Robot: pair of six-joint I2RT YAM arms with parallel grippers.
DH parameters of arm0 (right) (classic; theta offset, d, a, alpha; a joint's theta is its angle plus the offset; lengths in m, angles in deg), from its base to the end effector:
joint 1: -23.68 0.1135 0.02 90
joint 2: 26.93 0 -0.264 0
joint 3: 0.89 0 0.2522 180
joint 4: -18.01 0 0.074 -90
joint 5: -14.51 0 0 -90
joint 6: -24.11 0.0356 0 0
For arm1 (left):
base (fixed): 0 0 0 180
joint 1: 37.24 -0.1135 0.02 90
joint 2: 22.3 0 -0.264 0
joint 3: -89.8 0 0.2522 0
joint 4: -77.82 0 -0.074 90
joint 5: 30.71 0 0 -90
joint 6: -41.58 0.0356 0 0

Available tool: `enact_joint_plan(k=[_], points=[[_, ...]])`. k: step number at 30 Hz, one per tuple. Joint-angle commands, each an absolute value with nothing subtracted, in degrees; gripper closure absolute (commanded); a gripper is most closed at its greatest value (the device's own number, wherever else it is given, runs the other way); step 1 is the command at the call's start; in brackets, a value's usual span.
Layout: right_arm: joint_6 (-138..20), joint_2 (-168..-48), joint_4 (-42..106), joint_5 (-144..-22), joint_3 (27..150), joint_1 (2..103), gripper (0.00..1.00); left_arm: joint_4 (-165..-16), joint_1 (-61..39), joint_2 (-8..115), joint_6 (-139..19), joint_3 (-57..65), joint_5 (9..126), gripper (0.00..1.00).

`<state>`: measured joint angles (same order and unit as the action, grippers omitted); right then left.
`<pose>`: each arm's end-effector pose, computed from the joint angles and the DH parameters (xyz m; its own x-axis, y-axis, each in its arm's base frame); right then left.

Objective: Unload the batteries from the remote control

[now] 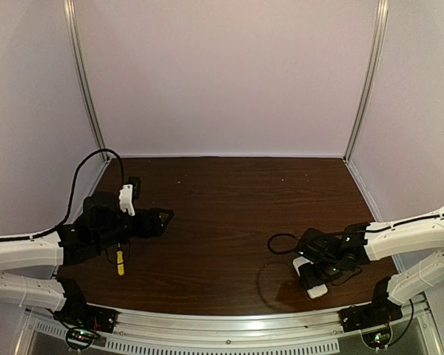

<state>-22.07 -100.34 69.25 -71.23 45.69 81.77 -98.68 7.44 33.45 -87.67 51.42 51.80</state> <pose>0.1039 0.1618 0.1455 -0.9537 -0.2252 -0.1995 -0.2468 0.9648 0.0907 0.1556 -0.1473 0.2175 -0.5825 -0.3062 -0.7530 0.3125 0.7707 -0.5552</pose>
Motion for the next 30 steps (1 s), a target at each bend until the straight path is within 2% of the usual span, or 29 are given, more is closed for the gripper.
enact_joint_plan(k=[1, 7, 19, 30], points=[[-24.15, -100.99, 66.15, -72.64, 45.67, 81.45, 0.62, -100.67, 7.75, 33.37, -86.14, 52.29, 51.63, 0.05], [-25.73, -101.31, 62.96, -72.58, 47.17, 82.03, 0.73, -100.78, 7.76, 34.84, -86.00, 51.72, 52.30, 0.05], [-28.30, -99.96, 58.80, -67.27, 51.57, 89.53, 0.77, -104.97, 7.75, 37.11, -86.89, 52.22, 57.01, 0.08], [-31.41, -100.31, 56.19, -59.94, 56.00, 97.19, 0.81, -105.59, 7.71, 38.95, -85.35, 51.35, 62.80, 0.06]])
